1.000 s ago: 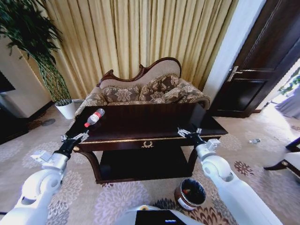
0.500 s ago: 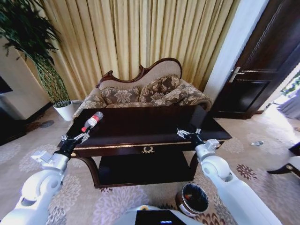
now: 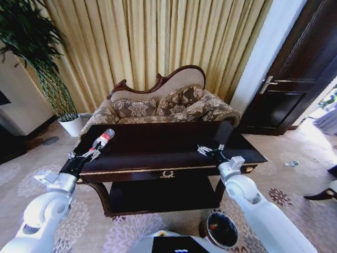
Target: Move to the front of the table and place the trash on the table into the trash bin.
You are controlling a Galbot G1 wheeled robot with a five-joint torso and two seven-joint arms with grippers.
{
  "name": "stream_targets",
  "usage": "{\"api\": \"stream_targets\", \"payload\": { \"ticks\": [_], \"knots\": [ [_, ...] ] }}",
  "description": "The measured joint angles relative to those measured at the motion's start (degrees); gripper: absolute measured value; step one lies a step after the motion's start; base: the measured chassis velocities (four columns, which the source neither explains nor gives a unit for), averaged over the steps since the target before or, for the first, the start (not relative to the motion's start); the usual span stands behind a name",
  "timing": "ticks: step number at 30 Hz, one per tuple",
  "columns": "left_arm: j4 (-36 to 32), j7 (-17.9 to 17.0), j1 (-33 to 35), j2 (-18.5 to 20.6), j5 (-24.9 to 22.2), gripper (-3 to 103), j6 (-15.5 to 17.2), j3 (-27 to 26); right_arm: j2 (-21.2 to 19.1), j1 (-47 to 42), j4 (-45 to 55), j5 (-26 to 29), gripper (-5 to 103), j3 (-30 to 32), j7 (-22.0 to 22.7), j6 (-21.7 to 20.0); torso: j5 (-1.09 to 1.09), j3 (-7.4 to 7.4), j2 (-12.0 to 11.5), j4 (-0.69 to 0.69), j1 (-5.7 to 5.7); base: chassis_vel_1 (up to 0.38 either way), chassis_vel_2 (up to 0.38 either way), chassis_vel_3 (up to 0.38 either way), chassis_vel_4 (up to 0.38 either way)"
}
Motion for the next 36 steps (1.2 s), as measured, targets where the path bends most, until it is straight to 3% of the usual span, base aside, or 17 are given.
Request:
{"api": "stream_targets", "payload": {
  "ticks": [3, 6, 10, 12, 19, 21, 22, 23, 26, 32, 36],
  "knots": [
    [0.8, -0.5, -1.4, 3.4, -3.4, 100, 2.3, -1.9, 0.0, -0.3, -0.3, -0.2, 100, 0.4, -0.3, 0.3, 0.01, 0.0, 0.0, -0.03, -0.01, 0.0, 0.0, 0.0, 0.0],
    [4.4, -0.2, -3.6, 8.7, -8.6, 100, 6.6, -4.3, 0.0, -1.3, -0.5, -0.6, 100, 1.2, -0.4, 0.9, 0.0, -0.01, 0.0, -0.02, -0.01, 0.0, 0.0, 0.0, 0.0],
    [7.4, 0.5, -4.9, 11.1, -9.8, 100, 8.8, -4.5, 0.0, -2.0, -0.5, -0.9, 100, 1.6, -0.4, 1.2, -0.02, 0.0, 0.0, -0.03, -0.01, 0.0, 0.0, 0.0, 0.0],
    [10.4, 2.1, -6.3, 13.8, -11.9, 100, 11.8, -4.8, 0.0, -2.4, -0.6, -1.1, 100, 1.9, -0.4, 1.5, -0.01, 0.0, 0.0, -0.02, -0.01, 0.0, 0.0, 0.0, 0.0],
    [18.0, 6.0, -11.3, 18.1, -13.7, 100, 14.4, -3.0, 0.0, -2.8, -1.0, -1.5, 100, 2.0, -0.4, 1.9, -0.01, 0.0, 0.0, -0.02, -0.01, 0.0, 0.0, 0.0, 0.0],
    [23.5, 9.4, -15.0, 19.9, -13.5, 100, 17.0, -1.6, 0.0, -2.9, -1.2, -1.7, 100, 1.8, -0.4, 2.0, -0.01, 0.0, 0.0, -0.03, -0.01, 0.0, 0.0, 0.0, 0.0],
    [23.5, 9.4, -15.0, 19.9, -13.5, 100, 17.0, -1.6, 0.0, -2.9, -1.2, -1.7, 100, 1.8, -0.4, 2.0, -0.01, 0.0, 0.0, -0.03, -0.01, 0.0, 0.0, 0.0, 0.0],
    [25.6, 9.9, -17.1, 20.9, -13.1, 100, 20.3, -0.7, 0.0, -2.9, -1.3, -1.8, 100, 1.6, -0.4, 2.0, -0.02, 0.0, 0.0, -0.01, 0.0, 0.0, 0.0, 0.0, 0.0],
    [26.8, 9.6, -19.6, 22.4, -12.9, 100, 23.9, 0.5, -0.1, -2.3, -1.7, -1.8, 100, 1.0, -0.3, 2.0, -0.02, 0.0, 0.0, -0.02, -0.01, 0.0, 0.0, 0.0, 0.0],
    [26.2, 6.5, -22.3, 24.3, -12.2, 100, 25.1, 2.9, -0.2, -1.4, -2.5, -1.8, 100, -0.2, -0.3, 2.0, 0.01, 0.0, 0.0, -0.01, -0.01, 0.0, 0.0, 0.0, 0.0],
    [26.6, 0.6, -27.4, 24.4, -13.5, 100, 26.0, 7.7, -0.1, -1.2, -2.7, -2.0, 100, -1.0, -0.4, 2.0, 0.0, 0.0, 0.0, -0.02, -0.01, 0.0, 0.0, 0.0, 0.0]
  ]
}}
